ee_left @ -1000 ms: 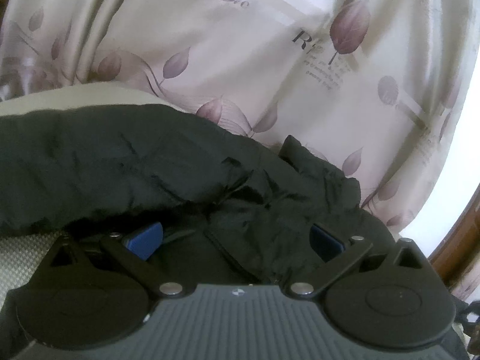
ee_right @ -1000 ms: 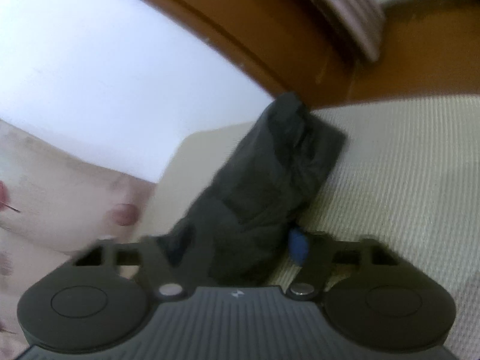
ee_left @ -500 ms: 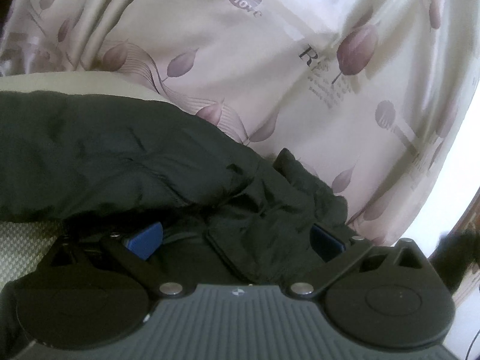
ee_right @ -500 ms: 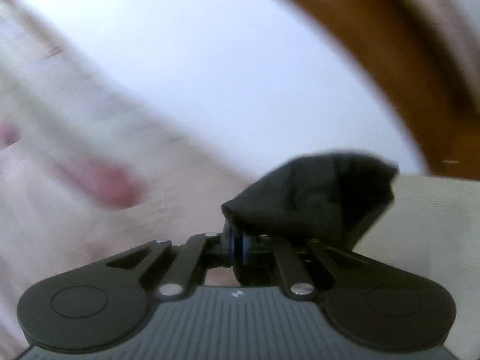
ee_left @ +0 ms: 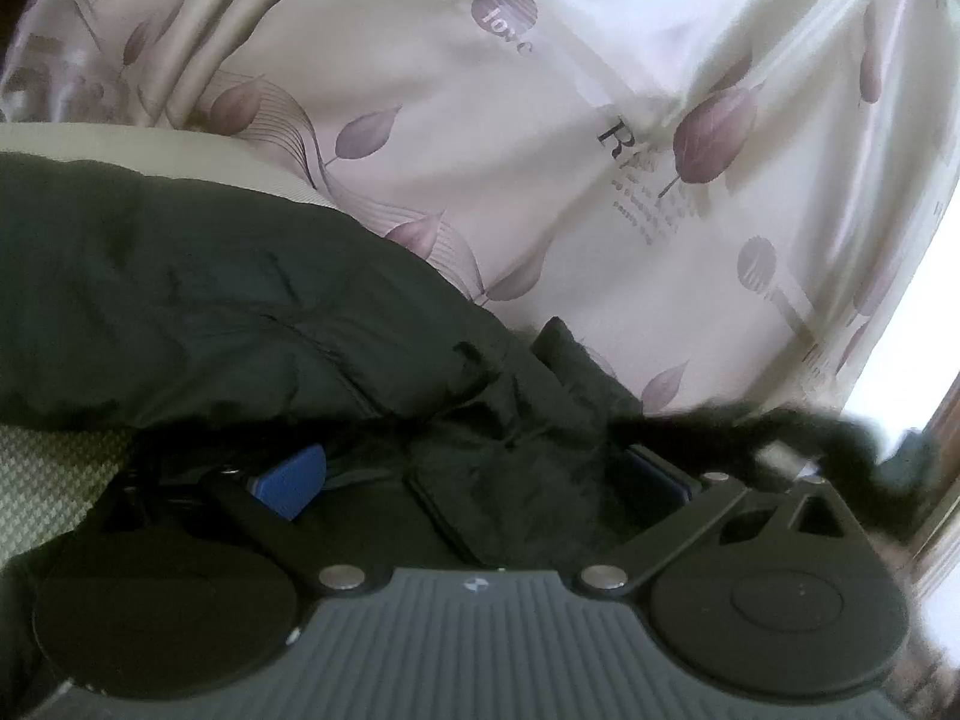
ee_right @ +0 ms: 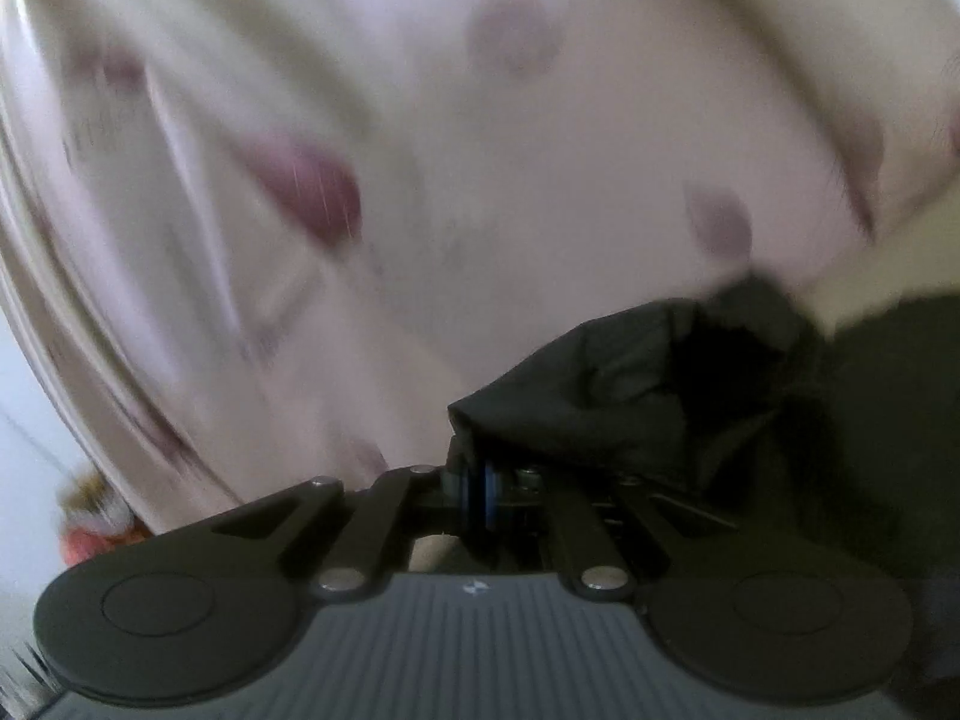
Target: Fold large clothes
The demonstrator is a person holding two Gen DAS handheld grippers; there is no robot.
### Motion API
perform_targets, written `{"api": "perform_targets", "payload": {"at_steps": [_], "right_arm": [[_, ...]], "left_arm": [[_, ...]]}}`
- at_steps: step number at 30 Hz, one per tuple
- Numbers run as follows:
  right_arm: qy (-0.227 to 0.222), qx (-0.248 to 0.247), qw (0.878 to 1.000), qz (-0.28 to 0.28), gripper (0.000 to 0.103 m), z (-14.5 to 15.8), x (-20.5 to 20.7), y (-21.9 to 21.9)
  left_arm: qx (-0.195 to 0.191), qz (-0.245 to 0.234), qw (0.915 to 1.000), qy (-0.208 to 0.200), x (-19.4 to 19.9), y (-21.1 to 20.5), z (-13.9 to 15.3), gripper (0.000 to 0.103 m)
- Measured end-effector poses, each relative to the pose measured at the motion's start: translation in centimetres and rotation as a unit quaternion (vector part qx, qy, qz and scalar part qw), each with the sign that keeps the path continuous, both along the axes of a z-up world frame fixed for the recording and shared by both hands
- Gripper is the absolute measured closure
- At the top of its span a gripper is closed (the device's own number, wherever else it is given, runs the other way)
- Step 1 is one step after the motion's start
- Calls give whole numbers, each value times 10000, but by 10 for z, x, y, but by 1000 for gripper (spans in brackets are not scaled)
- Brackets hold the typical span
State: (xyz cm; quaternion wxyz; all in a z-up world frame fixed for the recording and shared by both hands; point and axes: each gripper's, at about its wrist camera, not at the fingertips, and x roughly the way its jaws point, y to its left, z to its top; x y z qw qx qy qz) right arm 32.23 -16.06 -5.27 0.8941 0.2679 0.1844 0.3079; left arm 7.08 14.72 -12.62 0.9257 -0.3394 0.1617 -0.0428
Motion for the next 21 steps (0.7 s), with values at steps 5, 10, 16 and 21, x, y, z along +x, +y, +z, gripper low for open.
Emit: {"api": "perform_targets", "payload": {"at_steps": [5,10,16,21], "right_arm": [[-539,-2580,9644,202,96,-40,-14,73],[-1460,-4457,8828,257,90,-51,-33,113],[-2582,-5203,8138,178,26,-56,-68,117],[-2747,-5075,8147,561,26,-52,-76,107]], "left_arm": [[-123,1,9999,-69,-2,3,-1,0],[-175,7,9998,-96,-2,4,-1,0],[-195,12,9998,-102,-3,5,-1,0],[-209,12,9997,-109,-3,5,-1,0]]}}
